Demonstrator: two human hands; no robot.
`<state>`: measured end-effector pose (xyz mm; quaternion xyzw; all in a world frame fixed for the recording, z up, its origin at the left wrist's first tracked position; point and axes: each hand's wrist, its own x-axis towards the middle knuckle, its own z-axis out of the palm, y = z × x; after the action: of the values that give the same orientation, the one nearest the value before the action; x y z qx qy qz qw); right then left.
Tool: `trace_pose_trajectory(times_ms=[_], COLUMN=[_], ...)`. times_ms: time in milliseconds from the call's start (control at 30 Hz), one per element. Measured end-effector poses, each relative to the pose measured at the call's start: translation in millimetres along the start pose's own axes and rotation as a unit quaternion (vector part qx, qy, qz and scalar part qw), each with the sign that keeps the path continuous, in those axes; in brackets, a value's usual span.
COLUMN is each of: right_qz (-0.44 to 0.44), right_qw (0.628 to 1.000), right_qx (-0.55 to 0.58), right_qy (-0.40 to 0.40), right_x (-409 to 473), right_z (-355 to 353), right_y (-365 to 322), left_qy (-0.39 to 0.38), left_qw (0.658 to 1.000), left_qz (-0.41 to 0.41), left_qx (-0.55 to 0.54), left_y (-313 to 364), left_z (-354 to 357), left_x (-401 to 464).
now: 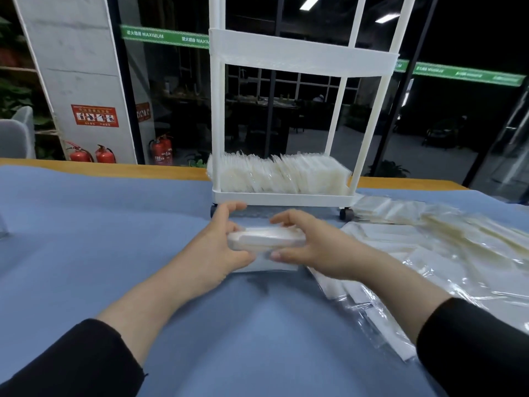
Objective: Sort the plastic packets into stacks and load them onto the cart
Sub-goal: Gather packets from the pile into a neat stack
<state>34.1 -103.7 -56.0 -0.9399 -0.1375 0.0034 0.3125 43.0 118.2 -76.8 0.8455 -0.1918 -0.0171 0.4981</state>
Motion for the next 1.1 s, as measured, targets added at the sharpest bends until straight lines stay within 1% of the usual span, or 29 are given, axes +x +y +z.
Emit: trace_pose_trajectory(times_ms=[100,233,300,367,400,467,533,567,667,733,767,800,867,900,967,1033,1100], right_qz=[-0.011,-0.043,-0.047,-0.035,-0.026,-0.021,-0.025,-0.029,-0.038,-0.033,-0.033,-0.035,-0.044,-0.047,-0.052,-0.062,-0.068], right_qw=[0.999,0.994,0.993,0.996,0.998,0.999,0.998,0.997,0.994,0.993,0.993,0.993,0.993,0.993,0.993,0.994,0.994], right_qx=[0.03,0.063,0.068,0.055,0.039,0.02,0.026,0.031,0.048,0.054,0.055,0.055,0.057,0.057,0.05,0.031,0.026], right_qy=[0.044,0.084,0.082,0.06,0.049,0.043,0.055,0.063,0.086,0.095,0.098,0.099,0.099,0.097,0.092,0.087,0.085], right_x=[0.9,-5.4,-11.1,-17.1,-20.2,-25.2,-28.2,-28.8,-31.2,-31.3,-31.2,-31.6,-33.7,-33.8,-35.8,-37.6,-44.6], right_z=[13.6,10.5,5.9,5.5,6.5,10.3,12.7,13.7,16.7,17.6,17.8,18.0,17.3,16.7,13.3,7.9,-2.4], right_y=[4.2,2.1,3.2,7.7,10.8,16.1,17.1,17.3,17.2,17.9,18.4,18.3,18.2,17.0,14.9,12.7,10.1], left_qy=[-0.022,0.006,-0.004,-0.014,-0.009,0.017,0.051,0.076,0.123,0.144,0.136,0.113,0.045,0.028,0.023,0.031,0.043], left_qw=[0.998,0.998,0.999,0.999,0.999,0.998,0.991,0.989,0.99,0.989,0.99,0.993,0.997,0.995,0.992,0.991,0.991], left_qz=[0.005,0.032,0.035,0.032,0.031,0.022,0.01,0.008,0.0,0.02,0.033,0.038,0.025,0.021,0.016,0.005,0.014], left_qx=[0.064,0.058,0.041,0.038,0.023,-0.048,-0.123,-0.13,-0.07,-0.037,-0.017,0.004,0.061,0.089,0.125,0.133,0.126], left_y=[-3.4,-2.3,-0.5,1.9,5.7,10.9,17.8,19.3,15.6,13.7,13.7,14.1,15.3,13.6,16.5,19.4,26.2], left_z=[4.0,4.2,5.5,12.5,17.7,29.4,39.2,42.1,44.6,42.5,40.5,38.1,34.3,30.9,27.6,27.4,31.0], left_x=[0.8,1.9,0.5,-2.4,-3.7,-4.4,-4.8,-4.6,-5.1,-4.8,-5.3,-5.9,-6.4,-6.3,-6.4,-5.2,-6.5])
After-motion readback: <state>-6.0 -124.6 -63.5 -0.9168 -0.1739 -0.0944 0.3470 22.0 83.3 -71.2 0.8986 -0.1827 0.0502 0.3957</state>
